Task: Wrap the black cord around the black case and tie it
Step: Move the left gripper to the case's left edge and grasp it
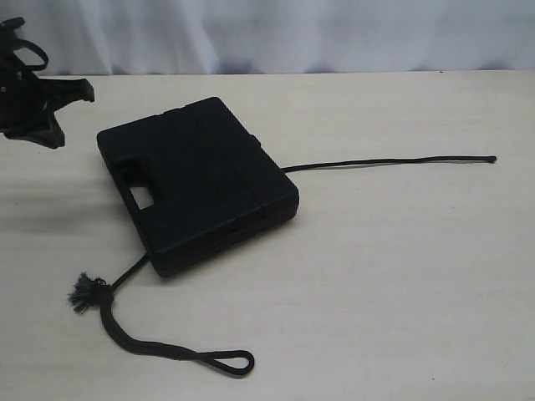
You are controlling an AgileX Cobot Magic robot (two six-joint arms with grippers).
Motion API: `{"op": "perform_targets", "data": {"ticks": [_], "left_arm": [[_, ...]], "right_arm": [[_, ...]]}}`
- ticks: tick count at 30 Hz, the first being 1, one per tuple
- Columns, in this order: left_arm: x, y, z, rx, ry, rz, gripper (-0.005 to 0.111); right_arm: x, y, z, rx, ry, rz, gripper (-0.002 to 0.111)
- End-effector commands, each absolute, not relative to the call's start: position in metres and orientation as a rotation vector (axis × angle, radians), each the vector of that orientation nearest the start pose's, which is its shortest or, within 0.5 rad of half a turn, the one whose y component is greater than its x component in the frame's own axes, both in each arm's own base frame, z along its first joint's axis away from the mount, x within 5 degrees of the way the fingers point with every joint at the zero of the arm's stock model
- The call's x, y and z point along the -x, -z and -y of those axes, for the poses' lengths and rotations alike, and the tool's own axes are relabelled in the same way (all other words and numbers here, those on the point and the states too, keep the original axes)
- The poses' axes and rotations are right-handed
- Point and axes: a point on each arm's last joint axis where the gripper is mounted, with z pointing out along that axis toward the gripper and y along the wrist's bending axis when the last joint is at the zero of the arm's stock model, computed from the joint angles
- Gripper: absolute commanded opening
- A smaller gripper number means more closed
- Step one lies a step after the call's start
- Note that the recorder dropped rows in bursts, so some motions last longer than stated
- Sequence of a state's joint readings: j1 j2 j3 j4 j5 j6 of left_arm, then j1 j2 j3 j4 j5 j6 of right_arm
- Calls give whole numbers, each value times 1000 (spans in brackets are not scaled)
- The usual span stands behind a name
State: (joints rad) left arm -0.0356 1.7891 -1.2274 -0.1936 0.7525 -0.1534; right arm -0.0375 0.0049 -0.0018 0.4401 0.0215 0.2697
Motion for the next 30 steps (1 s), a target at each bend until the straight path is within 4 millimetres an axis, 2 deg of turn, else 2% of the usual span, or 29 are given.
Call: {"op": "perform_targets", "data": {"ticks": [1, 4, 6, 11, 16, 21, 30], "left_arm": [[-365, -210, 37, 284, 374, -2771, 0], [-364, -204, 52, 102, 354, -2801, 1], [-363, -198, 65, 31, 352, -2822, 6], [-362, -179, 88, -101, 300, -2864, 36], [-364, -175, 92, -84, 298, -2857, 53], [-365, -171, 87, 19, 247, -2872, 54], [-372, -127, 90, 71, 249, -2950, 54]], "right_arm": [[-56, -210, 1, -545, -530, -1439, 4], [-56, -210, 1, -545, -530, -1439, 4], [-56, -210, 1, -545, -530, -1439, 4], [-56, -210, 1, -545, -530, -1439, 4], [-56, -210, 1, -545, -530, -1439, 4], [-56, -210, 1, -545, -530, -1439, 4], [-56, -210, 1, -545, -530, -1439, 4]]}}
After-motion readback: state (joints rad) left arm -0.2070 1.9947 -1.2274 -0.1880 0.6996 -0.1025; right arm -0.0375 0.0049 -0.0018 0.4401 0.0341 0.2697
